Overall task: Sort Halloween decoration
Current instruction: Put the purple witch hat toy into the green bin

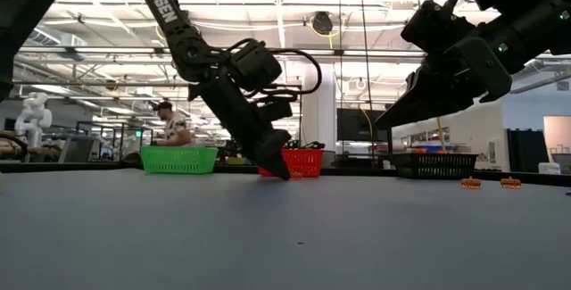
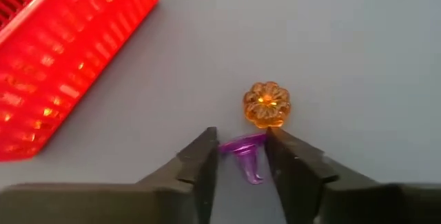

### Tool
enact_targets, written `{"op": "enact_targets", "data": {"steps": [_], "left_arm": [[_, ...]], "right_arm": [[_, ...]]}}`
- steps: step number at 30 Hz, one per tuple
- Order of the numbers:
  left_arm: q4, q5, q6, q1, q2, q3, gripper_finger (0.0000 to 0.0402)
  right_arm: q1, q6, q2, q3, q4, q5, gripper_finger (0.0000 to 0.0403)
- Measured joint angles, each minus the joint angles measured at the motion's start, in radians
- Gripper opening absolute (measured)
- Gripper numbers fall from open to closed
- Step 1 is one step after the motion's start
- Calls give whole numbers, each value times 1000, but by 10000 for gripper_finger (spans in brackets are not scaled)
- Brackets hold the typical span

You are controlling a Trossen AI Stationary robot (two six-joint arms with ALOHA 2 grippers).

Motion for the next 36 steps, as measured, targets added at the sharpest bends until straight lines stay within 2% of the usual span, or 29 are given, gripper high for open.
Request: {"op": "enact_targets", "data": {"steps": [6, 9, 27, 36], "left_arm": [[-8, 0, 42, -1, 1, 0, 33], [-21, -1, 43, -1, -9, -1, 6], [-269, -68, 79, 1, -177, -5, 4], [-514, -205, 90, 40, -297, -5, 3]], "right_arm": [[0, 0, 0, 0, 0, 0, 0], [0, 0, 0, 0, 0, 0, 0], [0, 3, 0, 0, -3, -4, 0], [0, 11, 0, 0, -11, -4, 0]]}}
